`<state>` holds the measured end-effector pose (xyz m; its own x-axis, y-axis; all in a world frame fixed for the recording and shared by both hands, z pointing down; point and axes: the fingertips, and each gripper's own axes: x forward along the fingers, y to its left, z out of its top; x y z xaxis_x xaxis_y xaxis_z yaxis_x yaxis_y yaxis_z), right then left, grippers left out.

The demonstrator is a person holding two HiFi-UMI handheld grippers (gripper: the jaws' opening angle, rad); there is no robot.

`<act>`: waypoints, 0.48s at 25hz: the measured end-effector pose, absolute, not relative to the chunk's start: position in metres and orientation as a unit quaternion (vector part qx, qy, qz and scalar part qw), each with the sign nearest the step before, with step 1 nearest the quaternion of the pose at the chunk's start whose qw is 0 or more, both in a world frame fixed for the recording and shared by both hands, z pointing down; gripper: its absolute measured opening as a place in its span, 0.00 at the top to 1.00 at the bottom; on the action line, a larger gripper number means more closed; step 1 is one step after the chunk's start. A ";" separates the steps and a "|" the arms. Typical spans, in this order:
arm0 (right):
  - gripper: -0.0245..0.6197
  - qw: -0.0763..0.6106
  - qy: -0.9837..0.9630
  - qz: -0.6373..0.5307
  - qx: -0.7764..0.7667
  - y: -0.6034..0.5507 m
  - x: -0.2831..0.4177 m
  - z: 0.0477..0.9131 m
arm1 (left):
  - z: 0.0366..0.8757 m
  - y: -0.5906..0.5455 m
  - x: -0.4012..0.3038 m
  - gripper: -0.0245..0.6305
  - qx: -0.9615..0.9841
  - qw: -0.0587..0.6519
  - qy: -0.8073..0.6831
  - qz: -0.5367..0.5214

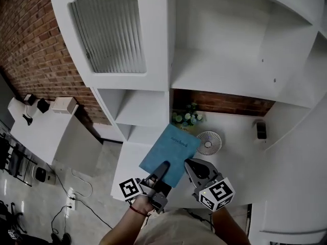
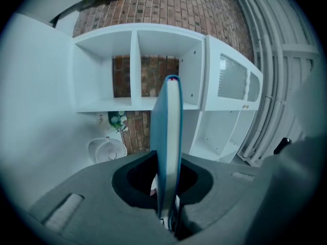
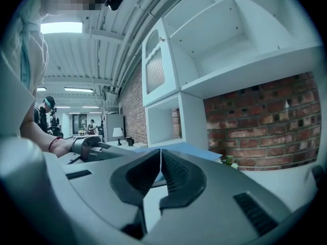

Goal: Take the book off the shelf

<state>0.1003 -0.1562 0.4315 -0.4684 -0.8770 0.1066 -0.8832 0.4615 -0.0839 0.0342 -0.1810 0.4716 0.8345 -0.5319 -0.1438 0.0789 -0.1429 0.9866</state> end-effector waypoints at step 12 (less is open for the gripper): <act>0.93 0.028 -0.813 0.073 0.577 -0.126 0.156 0.436 | 0.475 -0.161 0.100 0.89 0.722 0.657 -0.099 -0.190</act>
<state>0.1560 -0.1258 0.4358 -0.3317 -0.9343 0.1302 -0.9426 0.3226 -0.0866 0.0997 -0.1612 0.4747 0.9078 -0.3938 -0.1444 0.1067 -0.1162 0.9875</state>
